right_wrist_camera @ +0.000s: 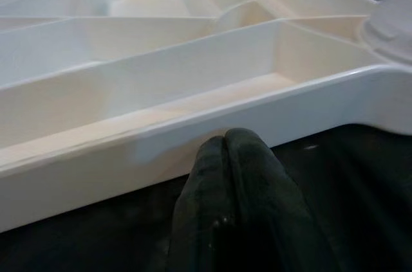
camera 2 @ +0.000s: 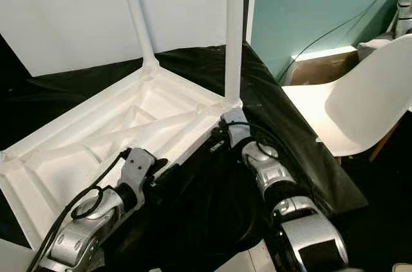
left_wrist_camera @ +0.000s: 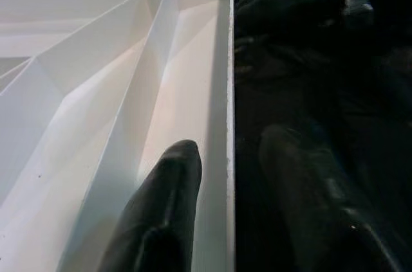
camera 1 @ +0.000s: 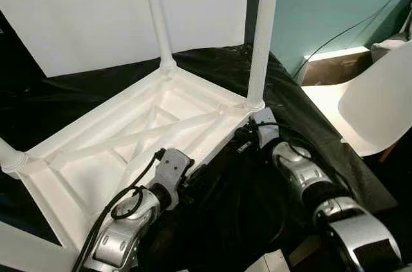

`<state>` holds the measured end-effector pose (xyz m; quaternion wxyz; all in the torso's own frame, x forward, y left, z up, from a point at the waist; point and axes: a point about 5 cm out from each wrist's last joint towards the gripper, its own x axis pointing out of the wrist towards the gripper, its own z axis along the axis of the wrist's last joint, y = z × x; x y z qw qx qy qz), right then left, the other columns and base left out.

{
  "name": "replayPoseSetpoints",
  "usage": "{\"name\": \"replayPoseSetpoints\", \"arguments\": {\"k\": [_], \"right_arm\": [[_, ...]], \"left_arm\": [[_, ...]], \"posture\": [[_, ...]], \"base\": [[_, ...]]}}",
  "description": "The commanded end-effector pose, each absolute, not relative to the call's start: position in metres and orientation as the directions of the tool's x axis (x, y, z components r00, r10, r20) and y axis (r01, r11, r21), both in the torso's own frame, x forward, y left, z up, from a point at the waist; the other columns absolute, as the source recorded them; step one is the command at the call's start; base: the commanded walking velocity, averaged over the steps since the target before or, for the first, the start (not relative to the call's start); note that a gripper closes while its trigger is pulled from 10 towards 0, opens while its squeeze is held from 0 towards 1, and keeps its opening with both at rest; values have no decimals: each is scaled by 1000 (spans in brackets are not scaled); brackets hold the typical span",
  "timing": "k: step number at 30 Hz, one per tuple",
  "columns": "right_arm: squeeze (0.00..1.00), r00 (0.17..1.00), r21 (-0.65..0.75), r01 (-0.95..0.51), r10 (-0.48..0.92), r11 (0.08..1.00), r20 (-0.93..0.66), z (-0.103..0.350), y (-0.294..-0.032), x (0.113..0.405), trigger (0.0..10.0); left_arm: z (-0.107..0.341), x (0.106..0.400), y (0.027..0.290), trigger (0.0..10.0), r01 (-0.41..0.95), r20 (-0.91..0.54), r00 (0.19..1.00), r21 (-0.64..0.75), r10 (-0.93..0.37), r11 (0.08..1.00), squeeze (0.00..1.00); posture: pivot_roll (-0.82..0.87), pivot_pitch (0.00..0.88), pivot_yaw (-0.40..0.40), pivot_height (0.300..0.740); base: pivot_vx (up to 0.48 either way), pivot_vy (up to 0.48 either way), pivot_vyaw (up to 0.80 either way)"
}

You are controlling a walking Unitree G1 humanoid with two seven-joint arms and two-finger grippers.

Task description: Building children table

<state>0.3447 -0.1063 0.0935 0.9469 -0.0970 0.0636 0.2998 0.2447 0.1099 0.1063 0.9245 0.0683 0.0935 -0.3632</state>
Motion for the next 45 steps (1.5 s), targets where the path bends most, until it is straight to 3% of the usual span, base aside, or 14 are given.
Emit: {"name": "replayPoseSetpoints", "arguments": {"k": [1, 6, 11, 19, 20, 22, 23, 24, 25, 27, 28, 36, 39, 45], "right_arm": [[0, 801, -125, -598, 585, 792, -126, 96, -104, 336, 10000], [0, 817, -110, -576, 565, 810, -119, 92, -110, 331, 10000], [0, 814, -106, -581, 571, 807, -112, 93, -105, 333, 10000], [0, 796, -133, -605, 588, 785, -146, 99, -91, 349, 10000], [0, 794, -135, -606, 588, 784, -153, 102, -88, 354, 10000], [0, 793, -137, -607, 588, 783, -159, 106, -85, 357, 10000], [0, 794, -141, -606, 585, 783, -164, 109, -83, 361, 10000], [0, 794, -141, -606, 585, 783, -164, 109, -83, 361, 10000], [0, 795, -148, -605, 584, 782, -167, 111, -82, 363, 10000], [0, 795, -153, -605, 583, 782, -168, 112, -81, 364, 10000], [0, 796, -153, -604, 582, 782, -165, 113, -82, 364, 10000], [0, 793, -146, -608, 587, 780, -166, 105, -84, 359, 10000], [0, 813, -103, -580, 567, 808, -132, 101, -90, 354, 10000], [0, 825, -96, -564, 553, 820, -115, 94, -94, 345, 10000]], "left_arm": [[106, 241, 106, 10000, 734, -242, 666, 43, -705, 678, 0], [108, 241, 108, 10000, 735, -266, 665, 67, -698, 674, 0], [75, 234, 115, 10000, 777, -534, 573, 111, -622, 620, 0], [77, 233, 99, 10000, 811, -500, 529, 60, -686, 582, 0], [81, 236, 94, 7647, 810, -460, 538, 47, -707, 585, 0], [85, 239, 89, 7647, 807, -414, 550, 40, -725, 589, 0], [92, 242, 84, 4824, 805, -357, 565, 41, -743, 592, 0], [92, 242, 84, 4824, 805, -357, 565, 41, -743, 592, 0], [98, 246, 80, 5765, 794, -307, 588, 43, -748, 607, 0], [102, 248, 79, 5765, 786, -279, 602, 45, -748, 616, 0], [110, 252, 74, 10000, 759, -207, 644, 58, -736, 648, 0], [120, 257, 73, 10000, 700, -110, 713, 58, -692, 712, 0], [133, 266, 79, 10000, 610, 14, 788, 114, -616, 784, 0], [140, 262, 84, 10000, 610, 98, 781, 92, -617, 787, 0]], "posture": [[-73, 0, 63, 740], [-80, 0, 69, 740], [-84, 0, 79, 740], [-71, 0, 78, 740], [-58, 0, 72, 740], [-56, 0, 71, 740], [-44, 0, 66, 740], [-44, 0, 66, 740], [-38, 0, 62, 740], [-36, 0, 61, 740], [-27, 0, 55, 740], [-33, 0, 56, 740], [-51, 0, 63, 740], [-62, 0, 67, 740]], "base": [[0, 0, 0], [0, 0, 0], [0, 0, 0], [0, 0, 0], [0, 0, 0], [0, 0, 0], [0, 0, 0], [0, 0, 0], [0, 0, 0], [0, 0, 0], [0, 0, 0], [0, 0, 0], [0, 0, 0], [0, 0, 0]]}}
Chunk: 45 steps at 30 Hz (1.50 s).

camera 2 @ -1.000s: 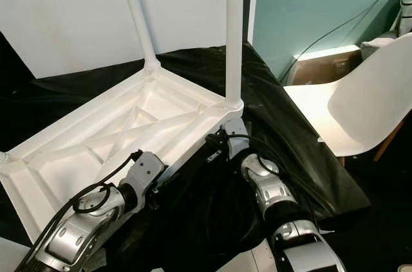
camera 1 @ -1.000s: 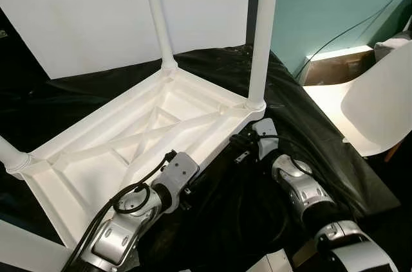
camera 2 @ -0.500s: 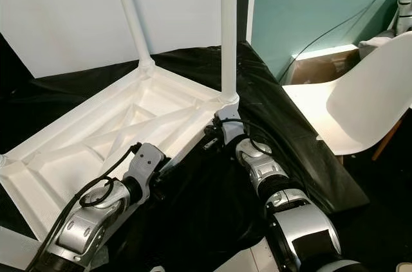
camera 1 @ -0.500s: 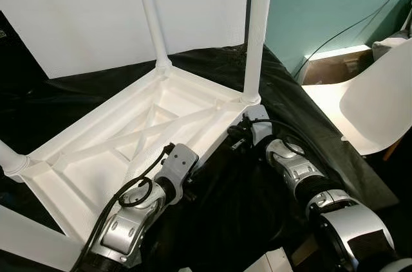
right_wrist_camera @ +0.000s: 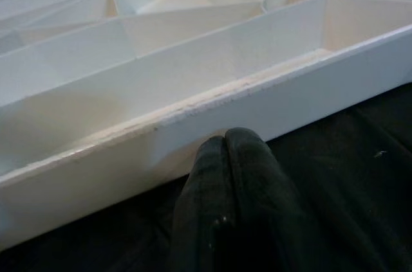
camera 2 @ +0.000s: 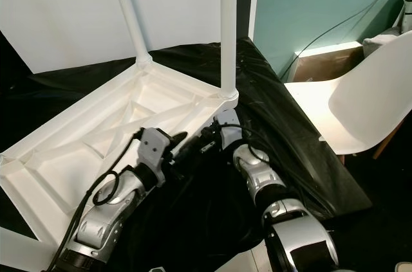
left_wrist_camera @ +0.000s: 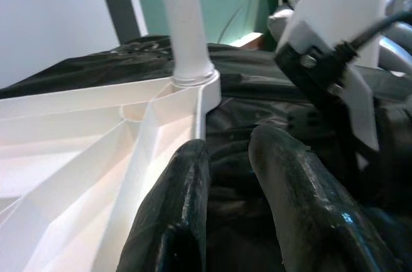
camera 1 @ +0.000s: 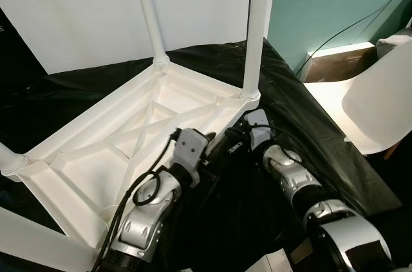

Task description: Building children table

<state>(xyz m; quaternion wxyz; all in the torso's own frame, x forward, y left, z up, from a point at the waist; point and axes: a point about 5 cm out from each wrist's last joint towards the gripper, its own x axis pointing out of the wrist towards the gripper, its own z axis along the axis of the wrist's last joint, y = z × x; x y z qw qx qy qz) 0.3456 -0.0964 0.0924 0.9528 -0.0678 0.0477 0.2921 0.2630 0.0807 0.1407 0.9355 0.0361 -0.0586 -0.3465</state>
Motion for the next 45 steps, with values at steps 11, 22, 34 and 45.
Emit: {"name": "replayPoseSetpoints", "arguments": {"k": [11, 22, 34, 45], "right_arm": [[0, 819, -124, -574, 563, 810, -112, 86, -94, 330, 10000], [0, 808, -133, -589, 579, 797, -108, 90, -87, 329, 10000], [0, 766, -141, -643, 629, 753, -132, 96, -70, 335, 10000], [0, 756, -174, -655, 637, 736, -149, 103, -62, 346, 10000]], "left_arm": [[134, 224, 113, 10000, 609, 169, 781, 12, -602, 793, 0], [119, 188, 135, 10000, 580, 101, 813, -35, -574, 814, 0], [106, 208, 140, 10000, 497, -170, 865, 165, -472, 852, 0], [109, 219, 112, 10000, 665, -298, 737, 160, -606, 730, 0]], "posture": [[-52, 0, 69, 740], [-15, 0, 53, 740], [4, 0, 39, 740], [1, 0, 51, 740]], "base": [[0, 0, 0], [0, 0, 0], [0, 0, 0], [0, 0, 0]]}}
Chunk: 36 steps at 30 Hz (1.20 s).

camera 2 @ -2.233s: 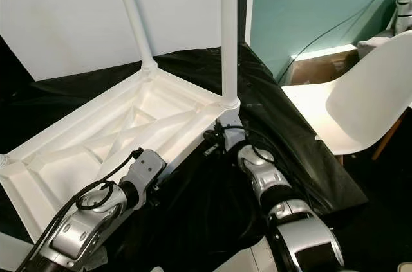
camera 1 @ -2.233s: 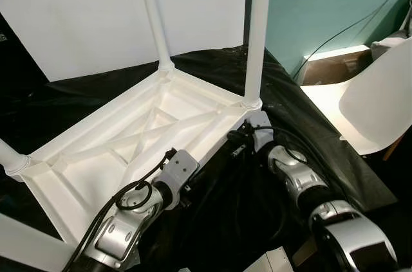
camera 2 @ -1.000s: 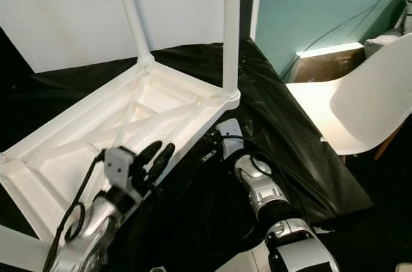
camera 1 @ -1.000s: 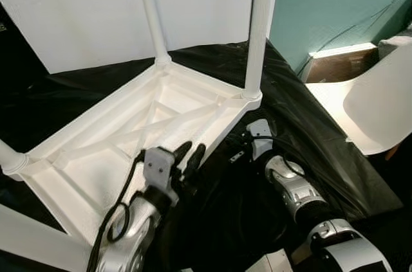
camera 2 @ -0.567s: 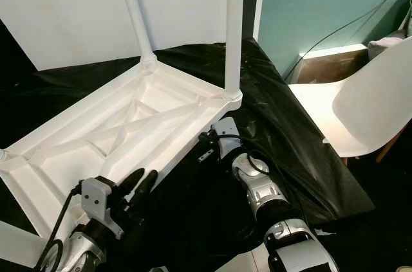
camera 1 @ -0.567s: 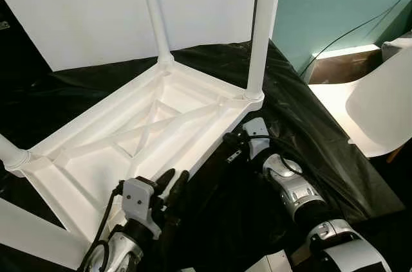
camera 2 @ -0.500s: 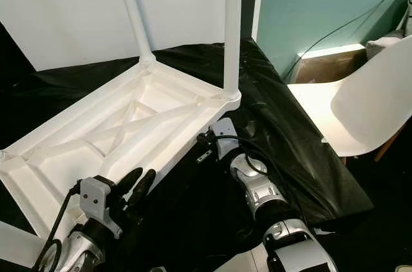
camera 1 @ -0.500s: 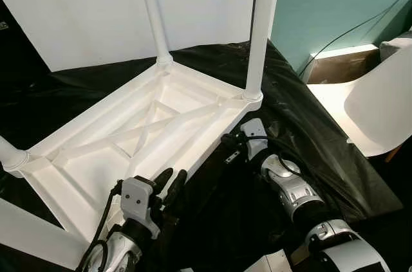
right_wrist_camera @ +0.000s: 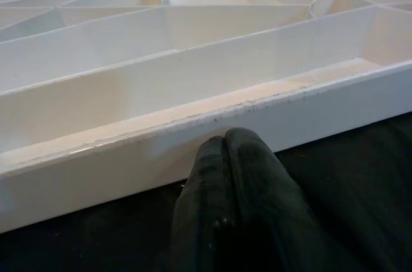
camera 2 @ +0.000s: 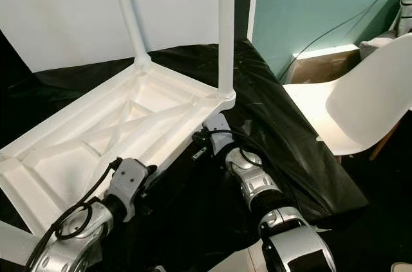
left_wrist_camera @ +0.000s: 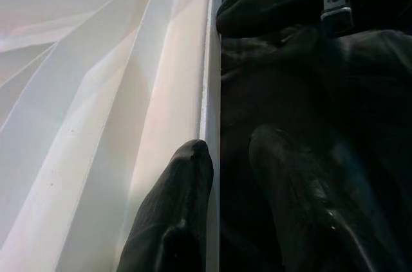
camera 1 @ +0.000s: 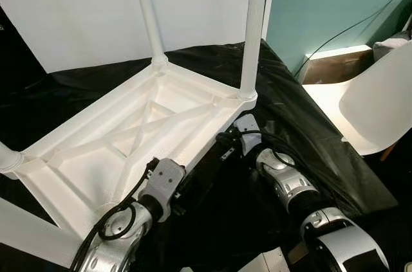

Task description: Building children table

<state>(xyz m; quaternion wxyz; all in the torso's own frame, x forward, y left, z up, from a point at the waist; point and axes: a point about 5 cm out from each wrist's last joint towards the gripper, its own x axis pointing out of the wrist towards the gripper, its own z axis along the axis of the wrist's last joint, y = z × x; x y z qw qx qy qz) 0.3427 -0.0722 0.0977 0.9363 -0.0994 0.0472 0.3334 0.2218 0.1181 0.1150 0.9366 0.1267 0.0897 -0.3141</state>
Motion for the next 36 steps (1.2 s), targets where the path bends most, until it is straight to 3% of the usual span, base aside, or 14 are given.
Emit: {"name": "replayPoseSetpoints", "arguments": {"k": [1, 7, 14, 22, 26, 34, 36], "right_arm": [[0, 756, -174, -655, 637, 736, -149, 103, -62, 346, 10000], [0, 778, -220, -629, 603, 746, -179, 112, -64, 360, 10000], [0, 808, -227, -589, 573, 775, -140, 121, -65, 367, 10000], [0, 838, -206, -544, 540, 813, -79, 108, -76, 353, 10000], [0, 821, -190, -570, 563, 799, -95, 88, -80, 331, 10000], [0, 824, -191, -565, 557, 802, -99, 86, -83, 331, 10000], [0, 830, -199, -557, 550, 806, -91, 91, -83, 334, 10000]], "left_arm": [[109, 219, 112, 10000, 665, -298, 737, 160, -606, 730, 0], [110, 229, 100, 10000, 681, -306, 722, 156, -620, 716, 0], [126, 232, 103, 10000, 615, -133, 788, 124, -601, 779, 0], [124, 202, 125, 10000, 563, -82, 825, 27, -559, 826, 0], [115, 176, 140, 10000, 512, -88, 855, -2, -510, 859, 0], [109, 167, 151, 10000, 471, -58, 880, -6, -471, 882, 0], [109, 166, 160, 10000, 385, -13, 923, 20, -385, 923, 0]], "posture": [[1, 0, 51, 740], [5, 0, 63, 740], [11, 0, 60, 740], [13, 0, 45, 740], [12, 0, 48, 740], [12, 0, 52, 740], [19, 0, 51, 740]], "base": [[0, 0, 0], [0, 0, 0], [0, 0, 0], [0, 0, 0], [0, 0, 0], [0, 0, 0], [0, 0, 0]]}}
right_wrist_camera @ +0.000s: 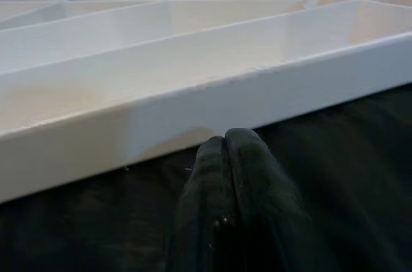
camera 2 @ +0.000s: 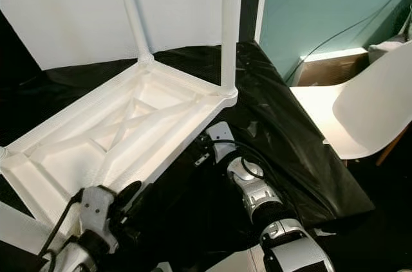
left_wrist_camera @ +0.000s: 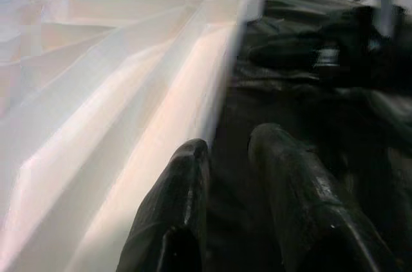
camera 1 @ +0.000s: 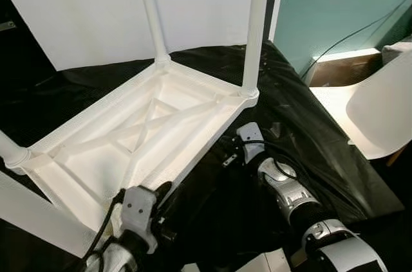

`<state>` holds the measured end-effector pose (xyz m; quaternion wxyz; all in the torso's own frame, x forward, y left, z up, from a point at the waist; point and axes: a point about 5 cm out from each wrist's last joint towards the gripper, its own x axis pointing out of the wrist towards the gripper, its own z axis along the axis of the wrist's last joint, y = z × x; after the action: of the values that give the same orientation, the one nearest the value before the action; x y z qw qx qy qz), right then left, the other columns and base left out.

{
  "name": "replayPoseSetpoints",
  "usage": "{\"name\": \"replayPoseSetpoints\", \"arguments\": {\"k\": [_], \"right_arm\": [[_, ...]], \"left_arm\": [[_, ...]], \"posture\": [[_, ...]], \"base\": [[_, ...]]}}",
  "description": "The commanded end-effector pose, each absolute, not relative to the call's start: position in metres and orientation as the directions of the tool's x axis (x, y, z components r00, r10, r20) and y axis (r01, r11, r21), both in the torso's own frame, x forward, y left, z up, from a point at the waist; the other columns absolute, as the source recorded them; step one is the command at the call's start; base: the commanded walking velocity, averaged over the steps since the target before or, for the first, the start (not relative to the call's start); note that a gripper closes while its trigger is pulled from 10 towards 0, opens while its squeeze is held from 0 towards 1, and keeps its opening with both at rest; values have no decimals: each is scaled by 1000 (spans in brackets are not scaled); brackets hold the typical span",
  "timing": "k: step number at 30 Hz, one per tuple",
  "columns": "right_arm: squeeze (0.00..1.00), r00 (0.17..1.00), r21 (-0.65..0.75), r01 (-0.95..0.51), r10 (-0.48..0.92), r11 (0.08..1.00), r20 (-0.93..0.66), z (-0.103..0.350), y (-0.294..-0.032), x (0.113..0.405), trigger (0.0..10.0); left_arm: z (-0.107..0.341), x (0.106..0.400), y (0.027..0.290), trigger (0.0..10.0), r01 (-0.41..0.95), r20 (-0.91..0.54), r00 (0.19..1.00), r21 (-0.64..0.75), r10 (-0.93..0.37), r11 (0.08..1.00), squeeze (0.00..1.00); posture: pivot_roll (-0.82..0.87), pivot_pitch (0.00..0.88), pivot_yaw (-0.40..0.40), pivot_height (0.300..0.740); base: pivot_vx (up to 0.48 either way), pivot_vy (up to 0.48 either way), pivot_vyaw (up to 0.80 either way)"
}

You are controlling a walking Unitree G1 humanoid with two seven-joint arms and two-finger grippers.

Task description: Building children table

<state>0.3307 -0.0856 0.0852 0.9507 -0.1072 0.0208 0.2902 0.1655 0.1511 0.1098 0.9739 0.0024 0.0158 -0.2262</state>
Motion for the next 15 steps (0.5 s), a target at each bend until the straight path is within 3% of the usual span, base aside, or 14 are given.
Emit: {"name": "replayPoseSetpoints", "arguments": {"k": [1, 3, 7, 13, 14, 15], "right_arm": [[0, 830, -199, -557, 550, 806, -91, 91, -83, 334, 10000], [0, 832, -202, -554, 549, 808, -84, 96, -83, 335, 10000], [0, 825, -200, -562, 560, 803, -70, 100, -79, 336, 10000], [0, 815, -195, -576, 576, 794, -65, 101, -74, 334, 10000], [0, 815, -195, -576, 575, 794, -65, 101, -74, 334, 10000], [0, 815, -195, -576, 575, 794, -65, 101, -74, 334, 10000]], "left_arm": [[109, 166, 160, 10000, 385, -13, 923, 20, -385, 923, 0], [110, 167, 163, 10000, 327, 10, 945, 42, -327, 944, 0], [111, 183, 163, 10000, 252, -67, 968, 226, -243, 941, 0], [114, 187, 149, 10000, 383, -85, 924, 198, -373, 902, 0], [114, 186, 148, 10000, 394, -83, 919, 191, -385, 899, 220], [114, 186, 148, 10000, 394, -83, 919, 191, -385, 899, 220]], "posture": [[19, 0, 51, 740], [19, 0, 51, 740], [29, 0, 45, 740], [26, 0, 47, 740], [26, 0, 47, 740], [26, 0, 47, 740]], "base": [[0, 0, 0], [0, 0, 0], [0, 0, 0], [0, 0, 0], [0, 0, 0], [0, 0, 0]]}}
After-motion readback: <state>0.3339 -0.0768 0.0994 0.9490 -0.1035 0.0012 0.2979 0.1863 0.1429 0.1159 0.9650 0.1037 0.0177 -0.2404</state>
